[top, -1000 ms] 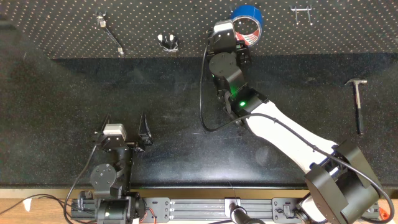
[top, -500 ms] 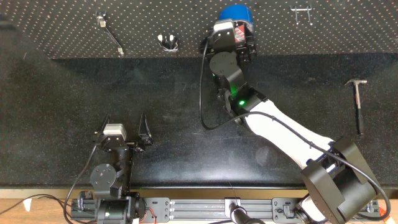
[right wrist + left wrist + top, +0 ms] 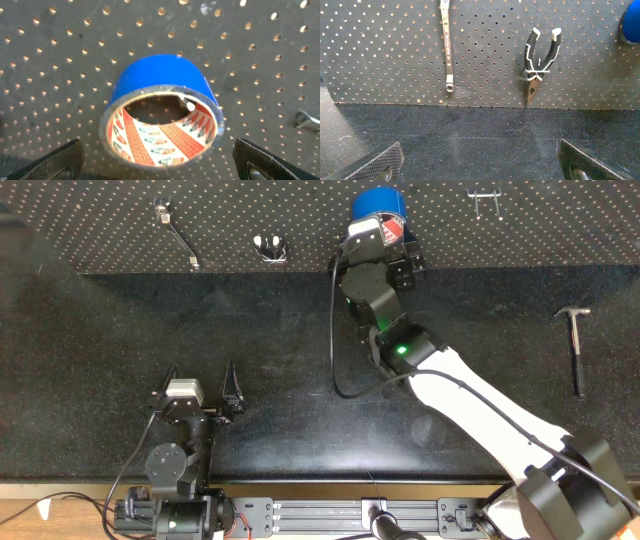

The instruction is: Place Tools Onto Pegboard

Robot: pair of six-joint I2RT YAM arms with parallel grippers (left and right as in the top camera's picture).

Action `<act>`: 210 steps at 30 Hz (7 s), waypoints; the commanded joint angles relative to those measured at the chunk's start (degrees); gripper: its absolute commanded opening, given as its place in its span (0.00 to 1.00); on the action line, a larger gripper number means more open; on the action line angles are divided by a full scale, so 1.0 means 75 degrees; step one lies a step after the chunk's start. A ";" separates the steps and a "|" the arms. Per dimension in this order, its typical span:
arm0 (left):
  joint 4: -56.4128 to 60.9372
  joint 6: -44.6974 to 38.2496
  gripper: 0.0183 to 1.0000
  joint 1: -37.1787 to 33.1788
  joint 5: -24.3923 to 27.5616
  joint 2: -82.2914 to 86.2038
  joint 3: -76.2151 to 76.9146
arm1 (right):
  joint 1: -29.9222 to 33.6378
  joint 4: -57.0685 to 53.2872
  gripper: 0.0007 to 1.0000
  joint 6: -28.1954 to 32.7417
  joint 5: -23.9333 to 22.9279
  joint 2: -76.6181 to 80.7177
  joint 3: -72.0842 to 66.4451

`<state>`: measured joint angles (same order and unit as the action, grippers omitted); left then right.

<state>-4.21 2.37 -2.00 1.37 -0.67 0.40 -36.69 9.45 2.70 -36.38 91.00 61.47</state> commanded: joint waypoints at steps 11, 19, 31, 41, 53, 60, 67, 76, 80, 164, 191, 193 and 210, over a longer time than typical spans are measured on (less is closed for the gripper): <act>-0.0047 -0.0128 1.00 -0.0032 0.0111 0.0064 -0.0012 | 0.0233 -0.4095 0.97 -0.0160 0.1932 -0.1920 0.0087; -0.0047 -0.0128 1.00 -0.0032 0.0111 0.0064 -0.0012 | 0.1364 -0.6417 0.97 -0.1489 0.2559 -0.3013 0.0087; -0.0047 -0.0128 1.00 -0.0032 0.0111 0.0064 -0.0012 | 0.5298 -0.9474 0.97 -0.1072 0.4736 -0.3491 0.0085; -0.0047 -0.0128 1.00 -0.0032 0.0111 0.0064 -0.0012 | 0.9273 -0.9506 0.97 0.1533 0.4744 -0.2690 -0.0268; -0.0050 -0.0128 1.00 -0.0032 0.0108 0.0064 -0.0012 | 1.0701 -0.8105 0.97 0.4214 0.6091 -0.0501 -0.0268; -0.0047 -0.0128 1.00 -0.0032 0.0111 0.0064 -0.0012 | 1.0701 -0.7294 0.97 0.5010 0.6435 0.0504 -0.0268; -0.0047 -0.0128 1.00 -0.0032 0.0111 0.0064 -0.0012 | 1.0279 -0.6924 0.97 0.5630 0.6146 0.0973 -0.0265; -0.0047 -0.0128 1.00 -0.0032 0.0111 0.0064 -0.0012 | 0.9780 -0.6802 0.97 0.5007 0.5310 0.1303 -0.0262; -0.0047 -0.0128 1.00 -0.0032 0.0111 0.0064 -0.0012 | 0.9780 -0.6819 0.97 0.4721 0.5380 0.1445 -0.0262; -0.0047 -0.0128 1.00 -0.0032 0.0111 0.0064 -0.0012 | 0.5712 -0.4377 0.92 0.0303 0.7714 -0.1711 -0.0268; -0.0047 -0.0128 1.00 -0.0032 0.0111 0.0064 -0.0012 | 0.5706 0.0280 0.94 -0.1763 0.6592 -0.8116 -0.7560; -0.0050 -0.0128 1.00 -0.0032 0.0111 0.0064 -0.0012 | 0.5706 0.0271 0.94 -0.1760 0.6545 -0.8513 -0.7758; -0.0047 -0.0128 1.00 -0.0032 0.0108 0.0064 -0.0012 | 0.4838 -0.1775 0.94 -0.1265 0.5563 -1.1876 -0.8166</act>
<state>-4.21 2.35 -2.00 1.58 -0.67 0.40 1.06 -3.51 -8.47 6.50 4.67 0.49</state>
